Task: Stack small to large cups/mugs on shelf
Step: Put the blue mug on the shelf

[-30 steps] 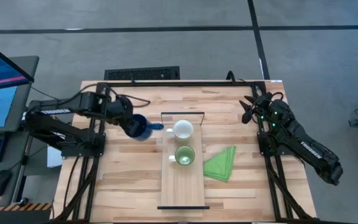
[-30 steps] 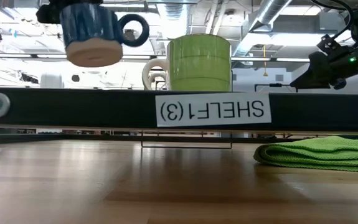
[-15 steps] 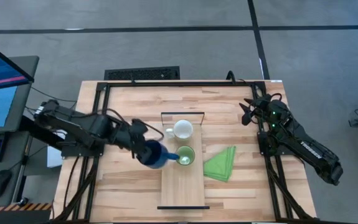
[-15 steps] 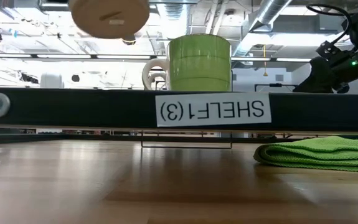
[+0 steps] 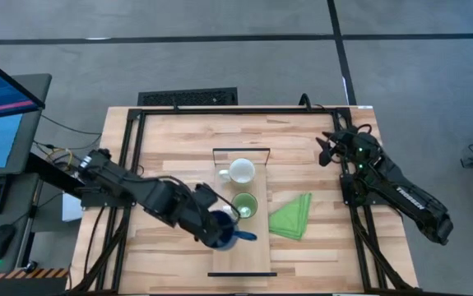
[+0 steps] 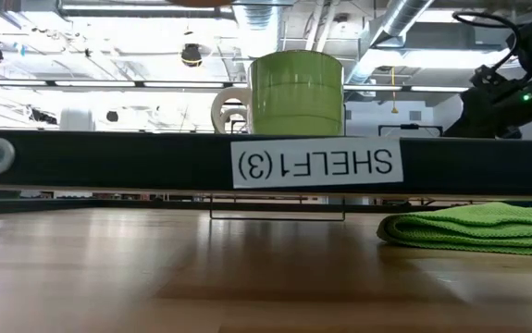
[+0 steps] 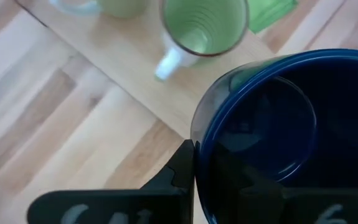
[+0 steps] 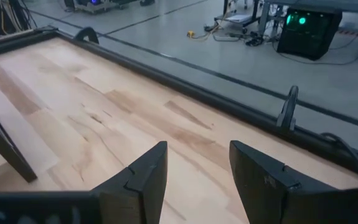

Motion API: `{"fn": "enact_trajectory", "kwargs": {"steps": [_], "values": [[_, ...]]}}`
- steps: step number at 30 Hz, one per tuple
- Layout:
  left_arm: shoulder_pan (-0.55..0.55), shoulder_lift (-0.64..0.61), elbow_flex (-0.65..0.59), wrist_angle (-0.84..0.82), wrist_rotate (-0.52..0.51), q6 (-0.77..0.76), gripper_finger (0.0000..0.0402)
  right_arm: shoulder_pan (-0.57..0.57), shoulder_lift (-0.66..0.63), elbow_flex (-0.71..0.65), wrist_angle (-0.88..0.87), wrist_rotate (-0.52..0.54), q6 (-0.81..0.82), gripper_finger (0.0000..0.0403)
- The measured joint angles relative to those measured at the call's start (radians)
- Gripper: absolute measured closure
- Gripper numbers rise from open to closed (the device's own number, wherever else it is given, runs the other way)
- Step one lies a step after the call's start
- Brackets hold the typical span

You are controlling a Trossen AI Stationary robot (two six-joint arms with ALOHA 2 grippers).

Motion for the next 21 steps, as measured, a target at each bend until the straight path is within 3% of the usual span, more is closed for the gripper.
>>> {"fn": "enact_trajectory", "kwargs": {"steps": [6, 21], "values": [[-0.011, 0.086, 0.070, -0.002, 0.013, -0.055, 0.0392, -0.001, 0.013, -0.041, 0.029, 0.001, 0.022, 0.0209], [-0.011, 0.175, 0.079, 0.073, 0.014, -0.103, 0.0392, 0.002, 0.011, -0.049, 0.081, -0.004, 0.019, 0.0208]]}}
